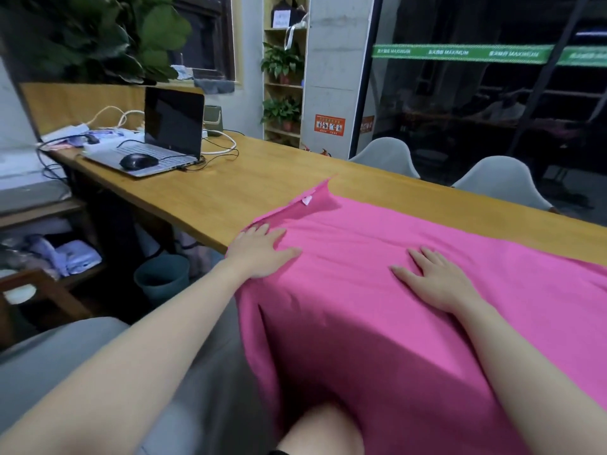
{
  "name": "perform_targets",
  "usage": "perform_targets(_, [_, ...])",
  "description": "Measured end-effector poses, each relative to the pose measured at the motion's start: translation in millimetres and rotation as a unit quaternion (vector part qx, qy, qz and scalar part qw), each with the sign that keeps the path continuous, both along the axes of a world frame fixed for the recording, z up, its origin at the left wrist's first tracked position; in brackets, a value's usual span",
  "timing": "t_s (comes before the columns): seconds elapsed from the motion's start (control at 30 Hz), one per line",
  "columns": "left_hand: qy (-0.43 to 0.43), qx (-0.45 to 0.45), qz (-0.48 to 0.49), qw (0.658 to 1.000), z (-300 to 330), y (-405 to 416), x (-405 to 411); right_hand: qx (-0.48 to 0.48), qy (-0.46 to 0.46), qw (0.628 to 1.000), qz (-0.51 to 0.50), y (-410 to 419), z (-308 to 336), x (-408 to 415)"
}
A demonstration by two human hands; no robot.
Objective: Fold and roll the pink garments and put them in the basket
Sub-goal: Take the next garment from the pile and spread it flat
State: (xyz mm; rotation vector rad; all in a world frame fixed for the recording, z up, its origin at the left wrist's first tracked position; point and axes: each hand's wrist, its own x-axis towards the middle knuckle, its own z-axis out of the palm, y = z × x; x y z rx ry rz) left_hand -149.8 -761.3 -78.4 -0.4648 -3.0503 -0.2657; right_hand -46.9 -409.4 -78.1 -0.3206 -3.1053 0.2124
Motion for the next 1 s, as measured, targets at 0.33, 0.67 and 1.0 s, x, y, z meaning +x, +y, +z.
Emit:
perform_targets(0.33, [0.059, 0.055, -0.178, 0.981, -10, -72, -30, 0.024, 0.094, 0.995, 0.034, -3, -4, -1])
perform_targets(0.67, [0.097, 0.025, -0.229, 0.968, -15, -145, -53, -0.007, 0.011, 0.988, 0.156, -11, -2, -20])
perform_targets(1.0, [0.133, 0.063, -0.19, 0.971, -2, -114, -31, -0.022, 0.011, 0.99, 0.142, -15, -2, -18])
